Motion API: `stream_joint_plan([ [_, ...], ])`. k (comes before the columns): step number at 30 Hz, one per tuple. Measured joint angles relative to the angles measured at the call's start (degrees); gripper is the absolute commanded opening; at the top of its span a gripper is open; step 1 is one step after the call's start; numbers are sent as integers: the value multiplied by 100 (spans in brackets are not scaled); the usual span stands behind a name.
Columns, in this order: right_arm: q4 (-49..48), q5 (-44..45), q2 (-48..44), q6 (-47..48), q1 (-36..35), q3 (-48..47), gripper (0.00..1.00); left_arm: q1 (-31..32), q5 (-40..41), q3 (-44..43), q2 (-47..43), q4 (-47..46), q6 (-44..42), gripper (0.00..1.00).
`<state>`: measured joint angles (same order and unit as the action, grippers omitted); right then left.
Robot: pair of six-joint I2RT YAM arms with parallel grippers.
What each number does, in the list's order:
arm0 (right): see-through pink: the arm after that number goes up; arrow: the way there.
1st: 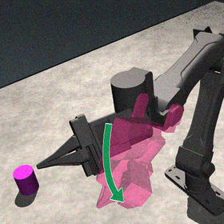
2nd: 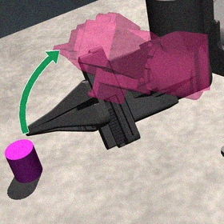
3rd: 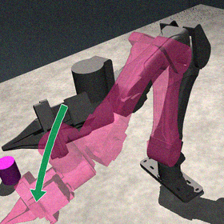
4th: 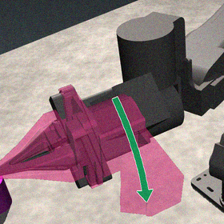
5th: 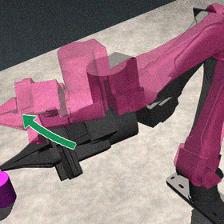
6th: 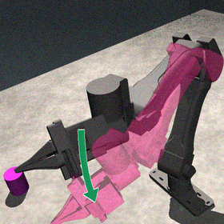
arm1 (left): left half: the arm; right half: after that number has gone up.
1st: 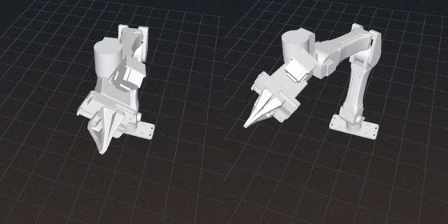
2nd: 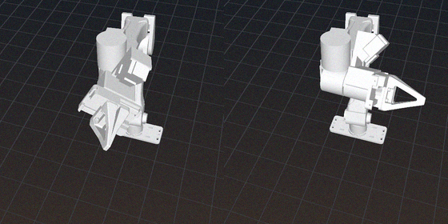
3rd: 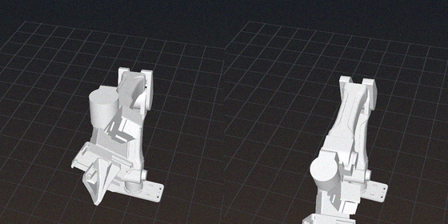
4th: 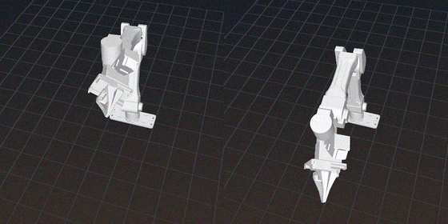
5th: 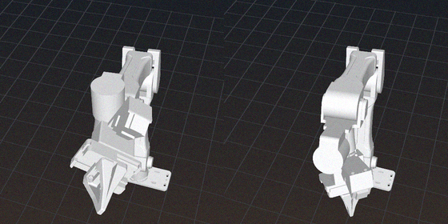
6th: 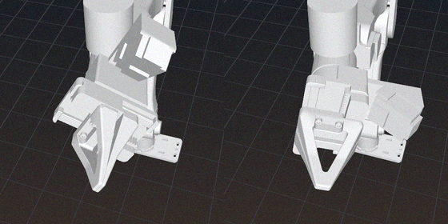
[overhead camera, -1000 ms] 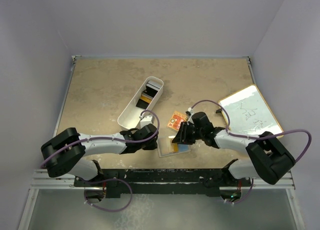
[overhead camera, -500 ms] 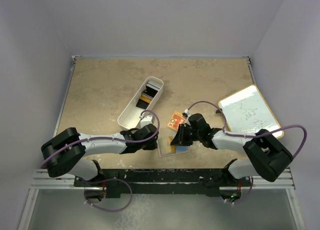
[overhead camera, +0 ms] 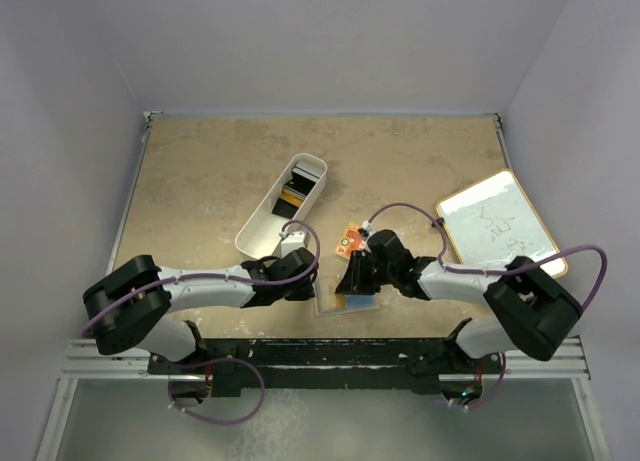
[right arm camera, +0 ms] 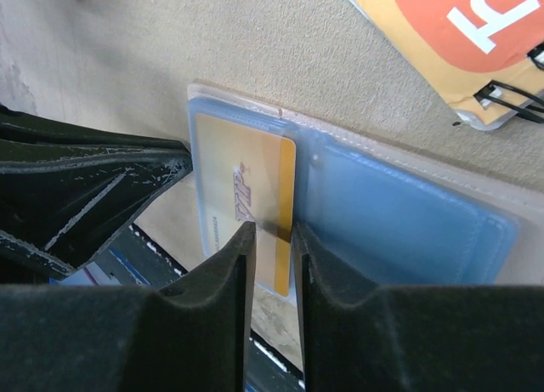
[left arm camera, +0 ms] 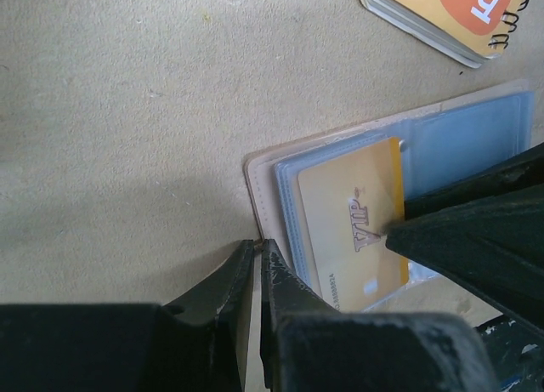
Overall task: Put the credit cards into the card holder
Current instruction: Insert the credit card into the card holder, then pick up the credit card from the storage box.
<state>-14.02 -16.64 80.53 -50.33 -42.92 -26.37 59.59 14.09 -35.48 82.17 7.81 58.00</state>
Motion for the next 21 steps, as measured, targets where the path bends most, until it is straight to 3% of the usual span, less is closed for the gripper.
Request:
stream_joint_plan([
  [5,450,271,-435,162,-48,-22,37,20,118,-31,-111,216,15,17],
  [13,1427,695,-1233,693,-48,-313,42,20,654,-251,-1016,918,144,41],
  [17,1808,1025,-1408,1167,-48,-820,44,-52,1060,-597,-1344,1322,140,46],
  [21,2120,1456,-1331,1692,-48,-1613,48,-640,1200,-752,-1655,1633,72,49],
])
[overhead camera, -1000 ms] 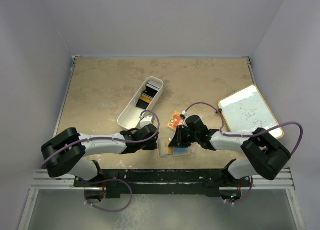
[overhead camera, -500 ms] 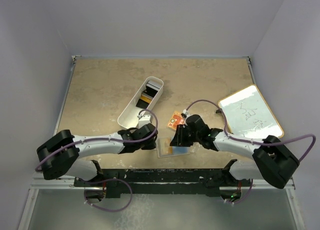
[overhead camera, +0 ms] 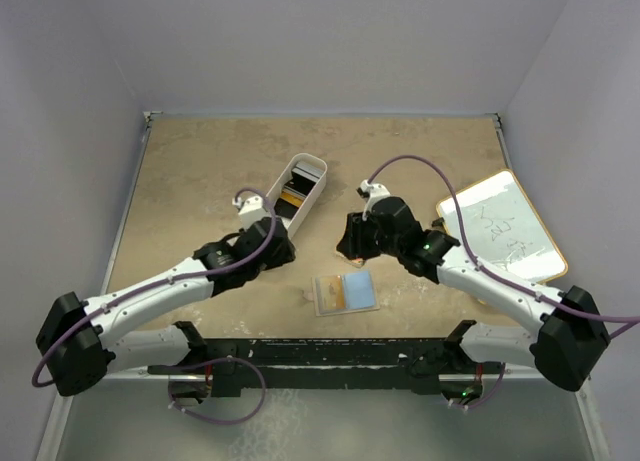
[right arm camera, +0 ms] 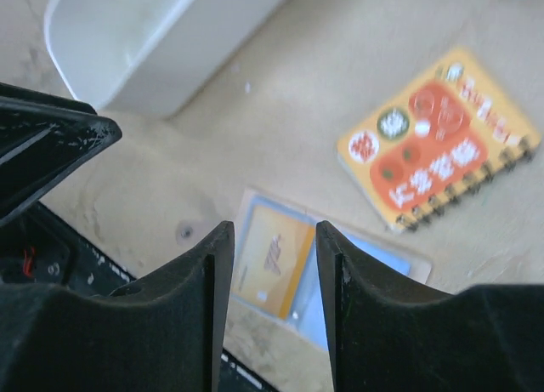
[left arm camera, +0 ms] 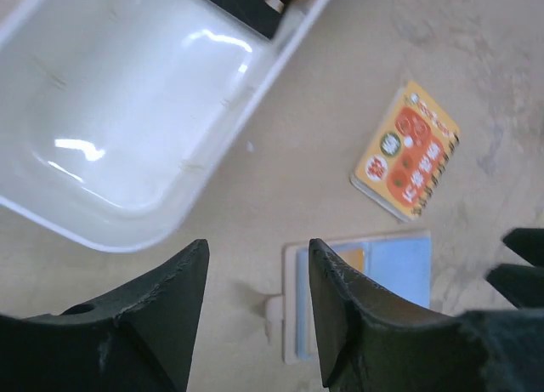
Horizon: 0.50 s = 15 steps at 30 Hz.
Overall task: Put the credit cards into the card holder
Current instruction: Pick up the credit card from the storage box.
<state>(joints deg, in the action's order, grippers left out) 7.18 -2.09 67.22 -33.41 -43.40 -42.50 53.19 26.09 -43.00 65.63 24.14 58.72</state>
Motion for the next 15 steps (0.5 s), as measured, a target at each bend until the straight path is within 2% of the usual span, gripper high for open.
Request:
stream_joint_plan([
  [7,114,463,907,986,0,-1602,53,-1276,-17,2,-603,466,-254,52],
  [15,144,940,2594,2151,0,-3449,58,-2022,-304,160,-748,466,-437,51],
])
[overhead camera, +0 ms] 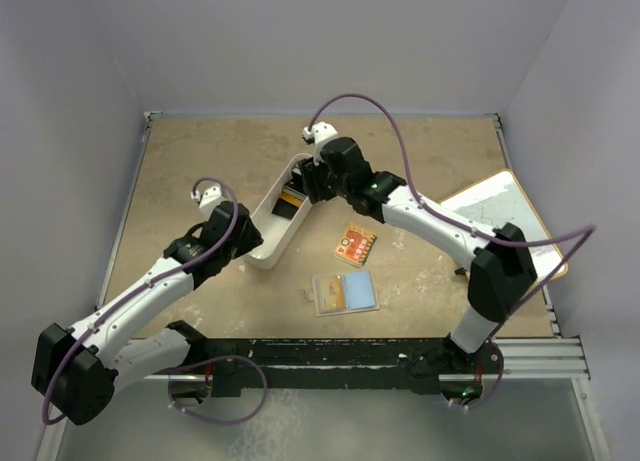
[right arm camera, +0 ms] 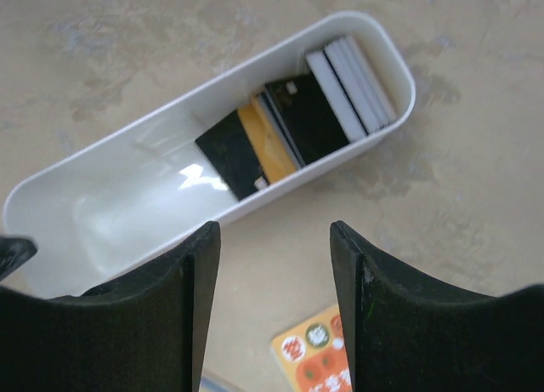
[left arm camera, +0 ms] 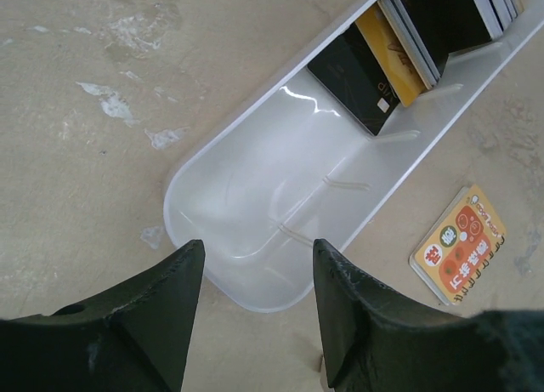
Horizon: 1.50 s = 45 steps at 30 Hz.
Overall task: Put the credit cards into the card holder
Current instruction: Pick up the credit card from the storage box.
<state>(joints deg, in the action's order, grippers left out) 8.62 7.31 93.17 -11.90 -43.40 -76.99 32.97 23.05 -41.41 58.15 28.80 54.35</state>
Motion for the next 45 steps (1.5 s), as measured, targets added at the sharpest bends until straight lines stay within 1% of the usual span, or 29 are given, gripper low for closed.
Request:
stream_joint_plan([
  [8,369,533,1853,1331,0,-2059,58,-197,-203,315,-118,-61,-13,49],
  [14,592,850,2771,2050,0,-2802,57,-221,-354,461,-138,-214,-48,48],
  [22,634,933,3477,2546,0,-3134,56,-221,-448,573,-149,-448,-101,46],
  [30,562,1272,3969,2953,0,-3397,52,-221,-461,625,-149,-560,-103,44],
  [38,437,1620,4266,3327,-48,-3591,47,-221,-463,756,-116,-501,-101,42],
  [45,323,1878,4317,3556,-48,-3591,43,-221,-459,756,-105,-393,-101,41],
])
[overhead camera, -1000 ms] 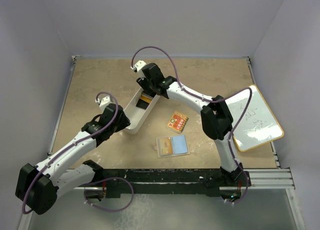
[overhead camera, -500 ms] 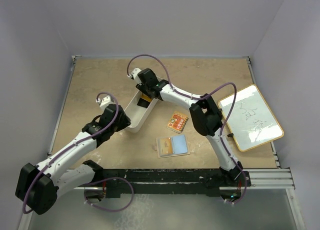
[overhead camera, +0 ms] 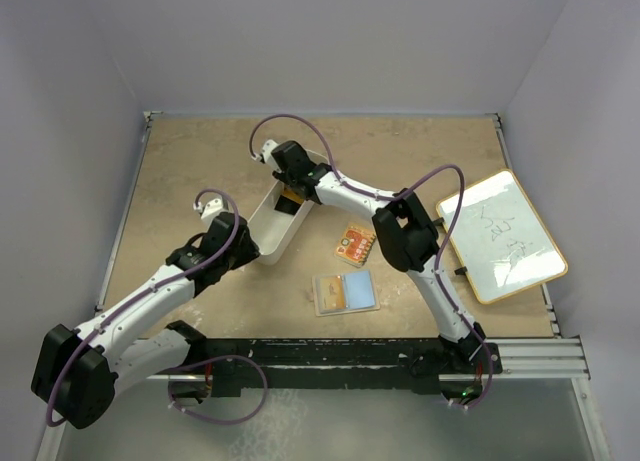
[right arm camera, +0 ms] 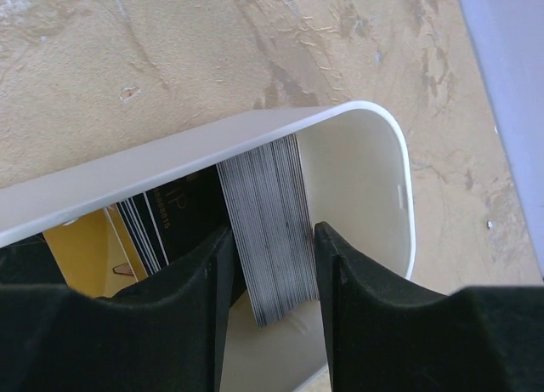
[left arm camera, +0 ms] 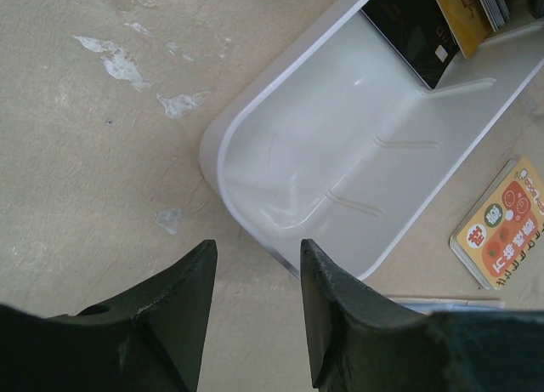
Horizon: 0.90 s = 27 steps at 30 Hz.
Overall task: Put the credit cards into the card holder
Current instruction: Pick up the credit card from the storage box.
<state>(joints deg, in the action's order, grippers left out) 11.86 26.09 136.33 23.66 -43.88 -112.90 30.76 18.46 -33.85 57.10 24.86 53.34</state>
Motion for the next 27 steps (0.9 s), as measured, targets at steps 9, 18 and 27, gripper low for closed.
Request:
stream_joint_plan([
  [9,-68,129,11,146,-7,-2,36,0,2,2,0,9,2,40],
  [18,-76,151,11,208,-4,-74,40,0,2,35,0,2,2,40],
  [27,-105,144,11,254,7,-216,27,0,2,72,-13,-46,7,40],
])
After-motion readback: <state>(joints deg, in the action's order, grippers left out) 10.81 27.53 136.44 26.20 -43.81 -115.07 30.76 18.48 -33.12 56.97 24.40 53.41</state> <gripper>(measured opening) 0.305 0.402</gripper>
